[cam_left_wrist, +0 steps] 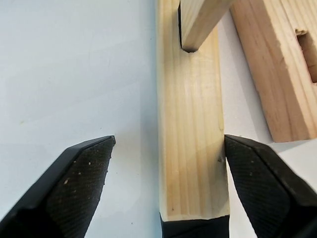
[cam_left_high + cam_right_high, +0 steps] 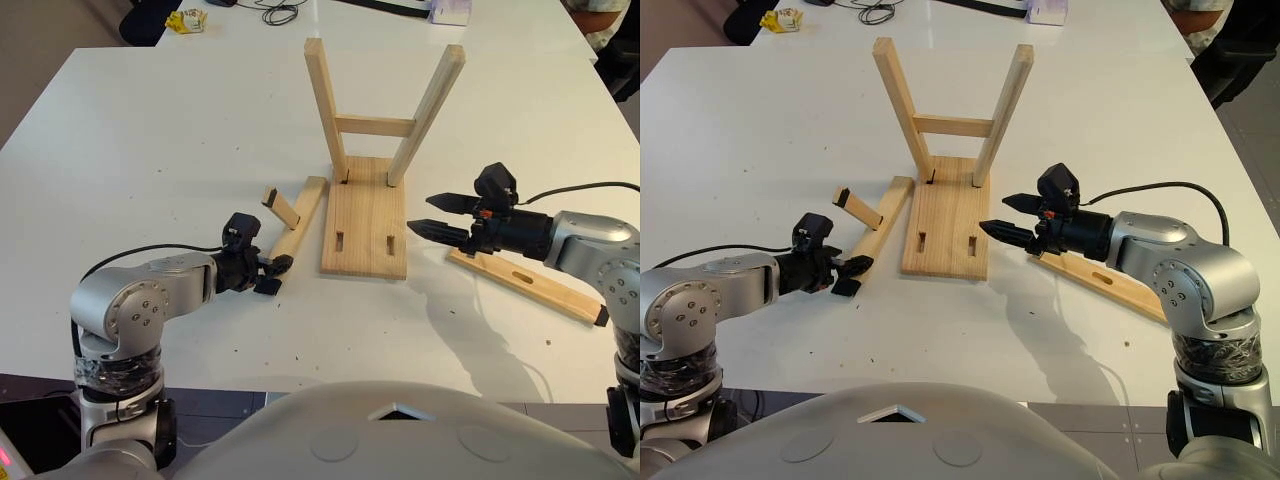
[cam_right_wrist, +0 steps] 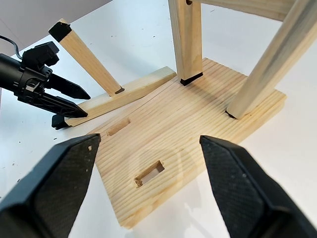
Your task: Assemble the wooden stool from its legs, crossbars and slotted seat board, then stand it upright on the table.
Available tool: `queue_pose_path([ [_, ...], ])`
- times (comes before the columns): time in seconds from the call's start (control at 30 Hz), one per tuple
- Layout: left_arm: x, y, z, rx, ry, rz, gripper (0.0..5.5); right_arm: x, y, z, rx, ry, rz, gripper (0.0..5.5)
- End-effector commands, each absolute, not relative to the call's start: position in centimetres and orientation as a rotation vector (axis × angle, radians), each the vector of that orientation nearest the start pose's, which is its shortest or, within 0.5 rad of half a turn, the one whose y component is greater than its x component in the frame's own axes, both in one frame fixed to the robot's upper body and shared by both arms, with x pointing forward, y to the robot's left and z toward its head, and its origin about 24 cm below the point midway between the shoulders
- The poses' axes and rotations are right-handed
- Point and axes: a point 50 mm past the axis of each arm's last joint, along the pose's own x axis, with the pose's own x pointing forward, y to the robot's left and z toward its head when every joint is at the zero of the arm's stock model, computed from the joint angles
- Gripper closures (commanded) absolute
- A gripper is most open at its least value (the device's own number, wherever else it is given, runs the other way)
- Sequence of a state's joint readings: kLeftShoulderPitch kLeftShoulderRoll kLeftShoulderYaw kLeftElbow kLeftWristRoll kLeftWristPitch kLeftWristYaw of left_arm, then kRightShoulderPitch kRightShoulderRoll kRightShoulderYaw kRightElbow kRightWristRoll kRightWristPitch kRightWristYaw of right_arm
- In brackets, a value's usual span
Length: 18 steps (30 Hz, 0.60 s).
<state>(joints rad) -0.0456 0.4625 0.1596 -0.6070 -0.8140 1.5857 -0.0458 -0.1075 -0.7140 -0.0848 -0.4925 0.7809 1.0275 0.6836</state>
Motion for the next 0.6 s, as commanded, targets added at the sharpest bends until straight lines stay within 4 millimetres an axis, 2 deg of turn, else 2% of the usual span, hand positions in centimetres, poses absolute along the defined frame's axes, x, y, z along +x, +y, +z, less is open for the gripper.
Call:
queue_pose_path([
  [0.03,18.17,18.23,6.47,-0.116,1.023,-0.457,1.86,22.01,-18.50,12.81,0.053,0.513,0.939,1.78],
  [0.33,18.51,17.75,6.50,-0.157,1.003,-0.496,3.31,22.16,-18.39,12.90,0.054,0.509,0.937,1.78],
  [0.6,18.82,18.26,6.35,-0.122,0.978,-0.478,3.32,22.29,-18.40,12.94,0.053,0.509,0.936,1.78],
])
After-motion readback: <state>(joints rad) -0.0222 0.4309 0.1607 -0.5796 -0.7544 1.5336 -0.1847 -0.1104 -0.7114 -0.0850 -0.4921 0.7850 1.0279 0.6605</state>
